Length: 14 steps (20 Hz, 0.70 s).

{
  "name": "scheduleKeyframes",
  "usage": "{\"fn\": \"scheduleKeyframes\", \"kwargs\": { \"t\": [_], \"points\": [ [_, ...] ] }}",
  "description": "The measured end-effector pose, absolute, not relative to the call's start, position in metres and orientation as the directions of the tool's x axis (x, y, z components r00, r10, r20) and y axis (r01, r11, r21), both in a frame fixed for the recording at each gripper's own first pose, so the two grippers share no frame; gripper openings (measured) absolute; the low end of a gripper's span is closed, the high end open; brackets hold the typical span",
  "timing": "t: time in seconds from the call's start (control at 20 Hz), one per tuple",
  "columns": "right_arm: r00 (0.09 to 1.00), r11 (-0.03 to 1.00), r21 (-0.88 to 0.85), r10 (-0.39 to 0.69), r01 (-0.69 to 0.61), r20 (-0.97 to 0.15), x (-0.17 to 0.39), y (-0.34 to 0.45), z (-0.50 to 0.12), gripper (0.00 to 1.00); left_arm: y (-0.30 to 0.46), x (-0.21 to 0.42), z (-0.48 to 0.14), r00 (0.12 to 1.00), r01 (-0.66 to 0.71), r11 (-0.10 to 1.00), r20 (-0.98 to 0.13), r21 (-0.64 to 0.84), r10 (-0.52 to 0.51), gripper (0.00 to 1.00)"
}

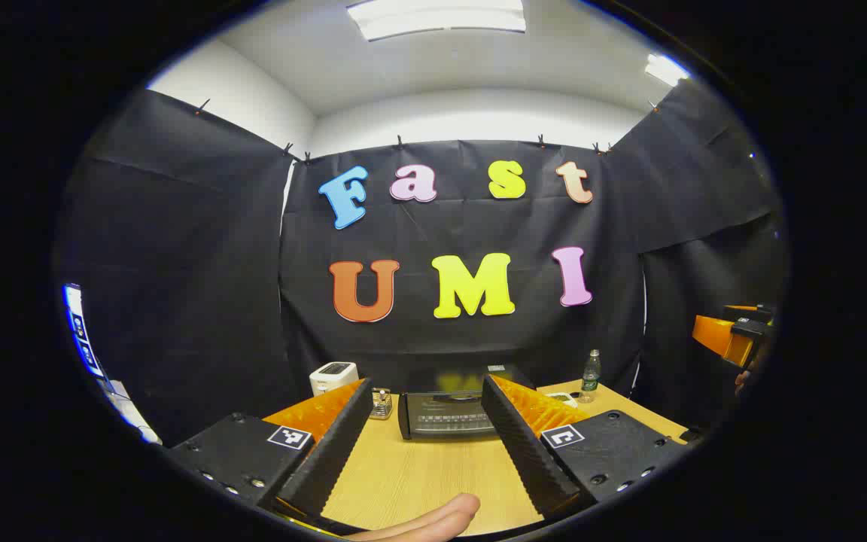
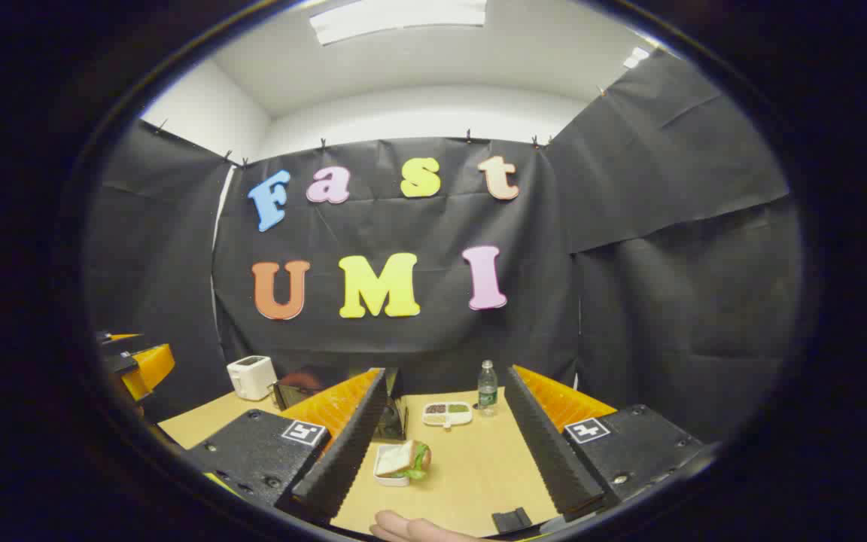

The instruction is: Open the electric oven with the left hand, put the food in, and close the electric oven.

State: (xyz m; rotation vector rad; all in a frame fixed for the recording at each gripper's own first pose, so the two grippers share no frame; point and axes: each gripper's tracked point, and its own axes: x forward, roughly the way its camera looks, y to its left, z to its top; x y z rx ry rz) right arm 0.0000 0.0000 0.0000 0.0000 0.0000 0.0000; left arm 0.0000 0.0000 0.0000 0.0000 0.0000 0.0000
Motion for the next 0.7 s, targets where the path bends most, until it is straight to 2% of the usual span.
{"fn": "scheduleKeyframes", "kwargs": {
  "t": [0.7],
  "points": [
    [1.000,0.999,-0.026,0.025,-0.025,-0.001,-0.005,0.007,-0.003,1.00,-0.012,-0.008,-0.012,1.000,0.022,1.000,-0.002,-0.004,-0.022,0.95]
  ]
}}
